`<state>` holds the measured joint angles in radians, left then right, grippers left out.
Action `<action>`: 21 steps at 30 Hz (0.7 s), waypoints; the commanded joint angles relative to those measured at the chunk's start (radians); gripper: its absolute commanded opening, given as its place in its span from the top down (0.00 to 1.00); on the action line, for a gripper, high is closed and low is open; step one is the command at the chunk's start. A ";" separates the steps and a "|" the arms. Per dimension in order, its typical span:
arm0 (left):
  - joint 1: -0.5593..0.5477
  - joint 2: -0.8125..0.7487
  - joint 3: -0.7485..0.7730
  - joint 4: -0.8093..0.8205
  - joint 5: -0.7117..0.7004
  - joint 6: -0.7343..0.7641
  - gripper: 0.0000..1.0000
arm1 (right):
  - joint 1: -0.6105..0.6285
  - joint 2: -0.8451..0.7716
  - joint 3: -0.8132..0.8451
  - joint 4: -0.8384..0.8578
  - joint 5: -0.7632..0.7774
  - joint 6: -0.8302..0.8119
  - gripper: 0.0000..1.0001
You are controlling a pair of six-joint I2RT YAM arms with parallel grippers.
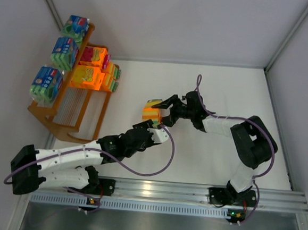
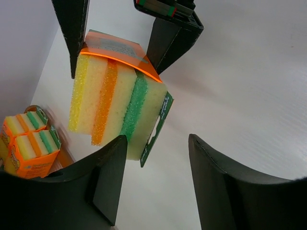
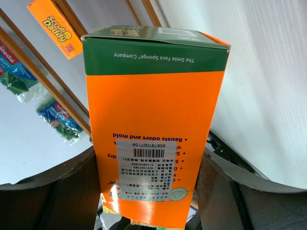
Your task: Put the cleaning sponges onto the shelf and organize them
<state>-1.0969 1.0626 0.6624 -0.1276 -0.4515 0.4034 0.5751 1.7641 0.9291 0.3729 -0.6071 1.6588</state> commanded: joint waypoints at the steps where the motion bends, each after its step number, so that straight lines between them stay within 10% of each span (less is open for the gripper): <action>1: 0.012 0.005 -0.004 0.107 -0.032 0.048 0.40 | 0.009 -0.055 -0.013 0.023 -0.031 0.010 0.35; 17: 0.055 0.060 -0.009 0.152 0.025 0.061 0.63 | 0.032 -0.072 -0.029 0.046 -0.042 0.036 0.34; 21: 0.068 0.054 -0.001 0.160 0.056 0.034 1.00 | 0.032 -0.060 -0.019 0.050 -0.063 0.029 0.26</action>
<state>-1.0485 1.1194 0.6579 -0.0517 -0.4122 0.4580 0.5900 1.7546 0.8906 0.3752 -0.5892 1.6913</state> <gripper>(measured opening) 0.094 0.698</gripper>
